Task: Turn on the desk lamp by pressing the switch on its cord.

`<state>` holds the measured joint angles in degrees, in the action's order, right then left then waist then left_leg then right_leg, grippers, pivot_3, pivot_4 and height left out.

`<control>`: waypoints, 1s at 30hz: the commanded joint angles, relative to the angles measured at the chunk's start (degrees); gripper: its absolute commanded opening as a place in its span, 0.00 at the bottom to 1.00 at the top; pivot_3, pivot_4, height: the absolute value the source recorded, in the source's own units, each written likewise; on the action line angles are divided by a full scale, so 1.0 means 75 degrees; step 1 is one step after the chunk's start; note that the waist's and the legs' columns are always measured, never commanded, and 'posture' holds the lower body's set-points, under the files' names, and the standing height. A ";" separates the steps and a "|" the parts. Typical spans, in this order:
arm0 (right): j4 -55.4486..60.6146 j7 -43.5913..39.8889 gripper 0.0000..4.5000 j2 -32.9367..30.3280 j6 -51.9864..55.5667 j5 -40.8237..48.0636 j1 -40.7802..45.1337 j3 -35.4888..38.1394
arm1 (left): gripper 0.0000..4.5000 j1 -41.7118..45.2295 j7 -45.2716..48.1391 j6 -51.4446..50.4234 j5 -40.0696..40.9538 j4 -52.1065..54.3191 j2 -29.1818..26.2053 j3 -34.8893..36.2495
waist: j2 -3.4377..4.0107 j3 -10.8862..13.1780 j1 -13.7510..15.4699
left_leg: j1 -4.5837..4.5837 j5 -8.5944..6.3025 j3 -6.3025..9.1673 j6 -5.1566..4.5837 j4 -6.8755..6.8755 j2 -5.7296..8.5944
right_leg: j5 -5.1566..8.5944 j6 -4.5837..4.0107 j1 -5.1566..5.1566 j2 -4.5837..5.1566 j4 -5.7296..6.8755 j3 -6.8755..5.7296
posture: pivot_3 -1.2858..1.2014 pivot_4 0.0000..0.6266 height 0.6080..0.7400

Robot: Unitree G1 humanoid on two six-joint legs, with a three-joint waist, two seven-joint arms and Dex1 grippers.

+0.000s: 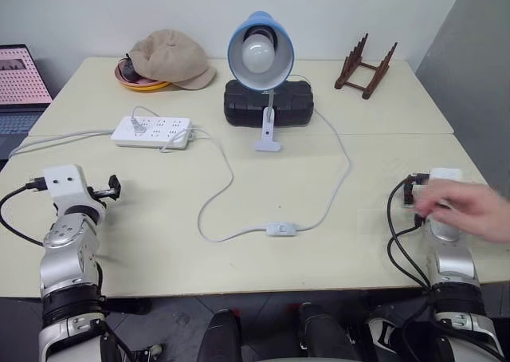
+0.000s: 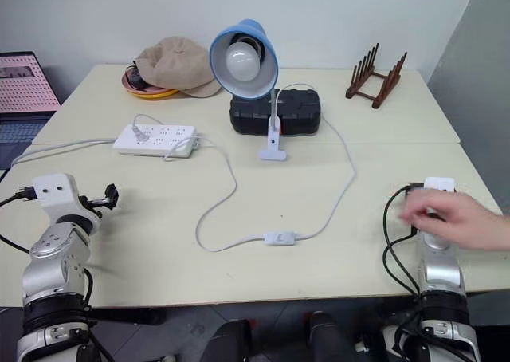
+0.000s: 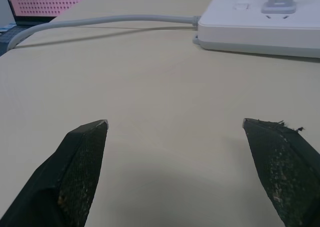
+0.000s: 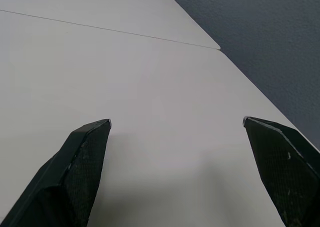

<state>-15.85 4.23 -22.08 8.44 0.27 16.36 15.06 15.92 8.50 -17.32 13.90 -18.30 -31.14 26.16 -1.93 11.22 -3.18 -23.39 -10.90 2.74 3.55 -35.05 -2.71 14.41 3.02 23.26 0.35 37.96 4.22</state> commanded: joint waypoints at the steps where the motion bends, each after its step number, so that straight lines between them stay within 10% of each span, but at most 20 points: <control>1: 0.0394 -0.0024 0.99 -0.0128 -0.0010 -0.0025 -0.0024 0.0125 | 1.00 -0.0070 0.0158 0.0016 0.0034 0.0433 -0.0127 0.0025 | 0.0000 0.0000 -0.0001 | 0.0000 0.0000 0.0000 0.0000 0.0000 0.0000 | 0.0000 0.0000 0.0000 0.0000 0.0000 0.0000 | 0.52 0.24 1.00; 7: 0.0804 -0.1476 0.99 -0.0528 -0.0195 0.0103 -0.0083 -0.0484 | 1.00 -0.0041 0.0445 0.0024 0.0134 0.0365 -0.0364 0.0162 | 0.0000 0.0000 -0.0004 | 0.0001 0.0000 0.0000 0.0000 0.0000 0.0000 | 0.0000 0.0000 0.0001 0.0000 0.0001 0.0001 | 0.52 0.24 1.00; 21: 0.3331 -0.9105 0.99 -0.3363 -0.0401 0.2313 -0.0388 -0.2504 | 1.00 -0.0630 0.6371 -0.1362 0.1822 0.4968 -0.2829 -0.2566 | 0.0001 0.0006 0.0023 | -0.0012 -0.0001 -0.0001 0.0001 0.0009 -0.0001 | 0.0023 -0.0033 0.0004 0.0006 -0.0022 -0.0006 | 0.52 0.24 1.00; 30: 0.3548 -0.9023 0.99 -0.2670 -0.1424 0.1233 -0.0435 -0.3691 | 1.00 -0.0659 0.7747 0.0265 0.0850 0.5242 -0.3149 -0.3862 | 0.0002 0.0007 -0.0016 | 0.0000 -0.0001 -0.0002 -0.0001 0.0008 -0.0008 | 0.0037 -0.0056 0.0007 -0.0003 -0.0016 -0.0006 | 0.52 0.24 1.00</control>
<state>9.74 -65.08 -43.16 -0.37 11.47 12.34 -11.96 10.75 65.75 -18.38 21.57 21.48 -54.80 -3.04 -1.91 11.27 -3.30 -23.39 -10.91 2.72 3.54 -35.01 -2.76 14.68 2.61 23.32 0.32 37.86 4.18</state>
